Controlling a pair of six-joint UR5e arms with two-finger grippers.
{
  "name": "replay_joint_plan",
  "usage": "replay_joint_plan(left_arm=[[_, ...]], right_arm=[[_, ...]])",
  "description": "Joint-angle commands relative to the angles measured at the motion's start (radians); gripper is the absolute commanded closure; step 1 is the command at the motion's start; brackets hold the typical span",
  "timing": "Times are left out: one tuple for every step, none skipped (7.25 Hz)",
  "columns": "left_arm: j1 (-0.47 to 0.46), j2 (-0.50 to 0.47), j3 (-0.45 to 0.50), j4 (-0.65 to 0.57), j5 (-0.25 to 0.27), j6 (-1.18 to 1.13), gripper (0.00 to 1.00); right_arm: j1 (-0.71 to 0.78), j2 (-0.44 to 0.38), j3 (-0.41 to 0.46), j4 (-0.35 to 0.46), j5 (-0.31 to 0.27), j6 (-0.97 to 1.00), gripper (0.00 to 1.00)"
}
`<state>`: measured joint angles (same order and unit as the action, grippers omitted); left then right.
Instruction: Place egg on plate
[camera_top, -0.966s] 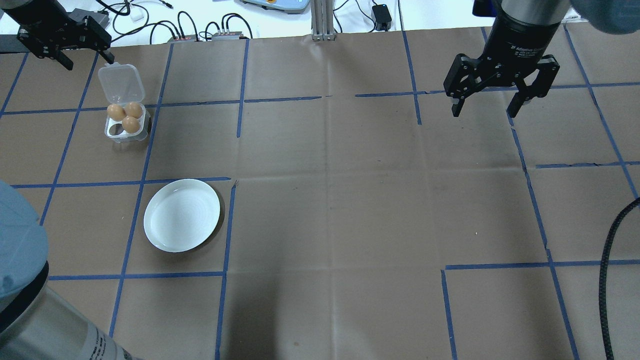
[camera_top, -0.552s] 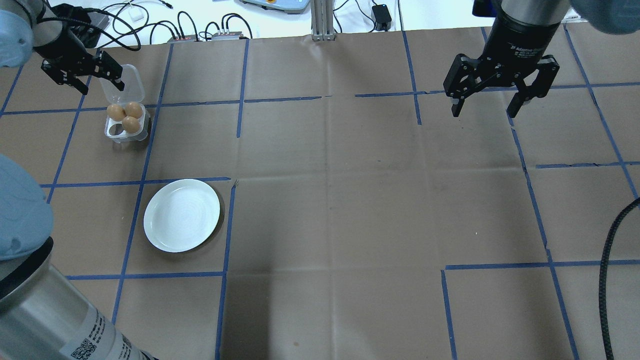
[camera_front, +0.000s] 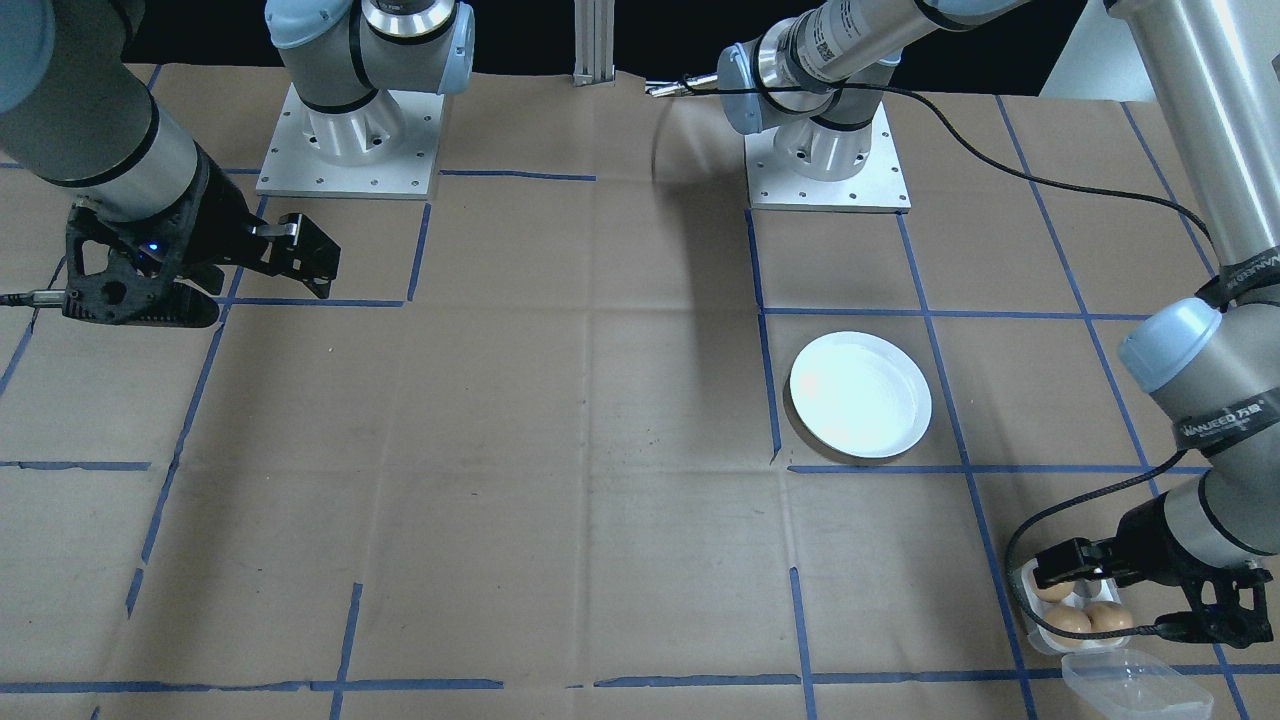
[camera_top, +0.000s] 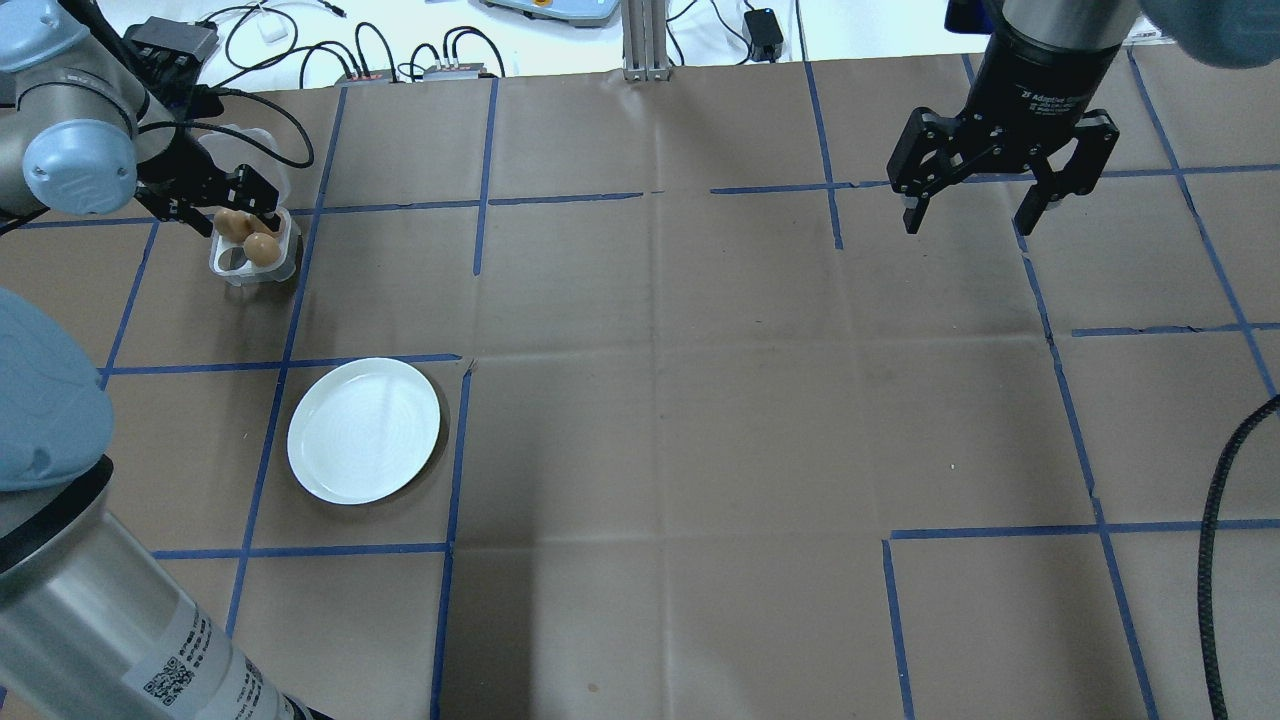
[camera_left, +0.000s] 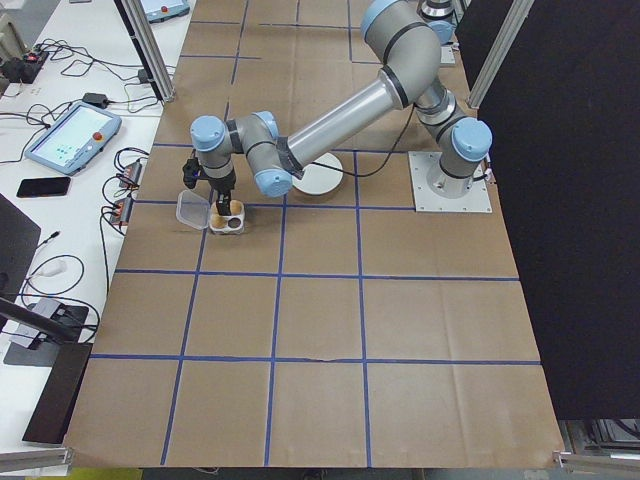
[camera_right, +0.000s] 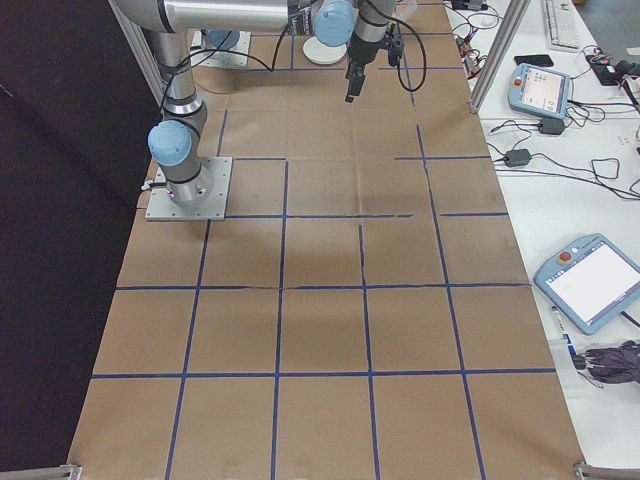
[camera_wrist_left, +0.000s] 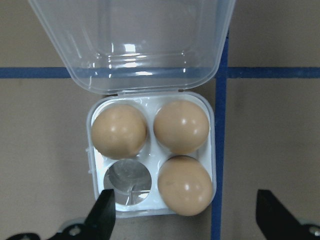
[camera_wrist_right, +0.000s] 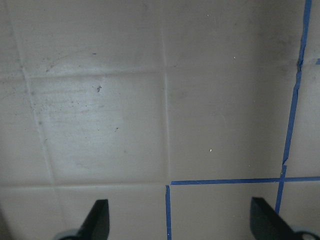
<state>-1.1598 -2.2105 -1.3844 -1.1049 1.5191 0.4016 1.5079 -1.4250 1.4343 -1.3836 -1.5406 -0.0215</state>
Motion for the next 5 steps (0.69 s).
replay_joint_plan(left_arm=[[0.000,-0.014,-0.007,0.031,0.000,-0.001,0.17],[-0.001,-0.026,-0.005,0.031,0.000,-0.001,0.22],[-0.004,-0.031,-0.007,0.031,0.000,-0.004,0.23],[-0.007,-0.031,-0.007,0.030,0.001,-0.004,0.26],[-0.009,-0.031,-0.007,0.030,0.003,-0.006,0.31]], right_arm=[[0.000,0.000,0.000,0.000,0.000,0.000,0.00],[0.000,0.000,0.000,0.000,0.000,0.000,0.00],[0.000,0.002,0.000,0.000,-0.001,0.000,0.00],[0.000,0.000,0.000,0.000,-0.001,0.000,0.00],[0.000,0.000,0.000,0.000,0.000,0.000,0.00]])
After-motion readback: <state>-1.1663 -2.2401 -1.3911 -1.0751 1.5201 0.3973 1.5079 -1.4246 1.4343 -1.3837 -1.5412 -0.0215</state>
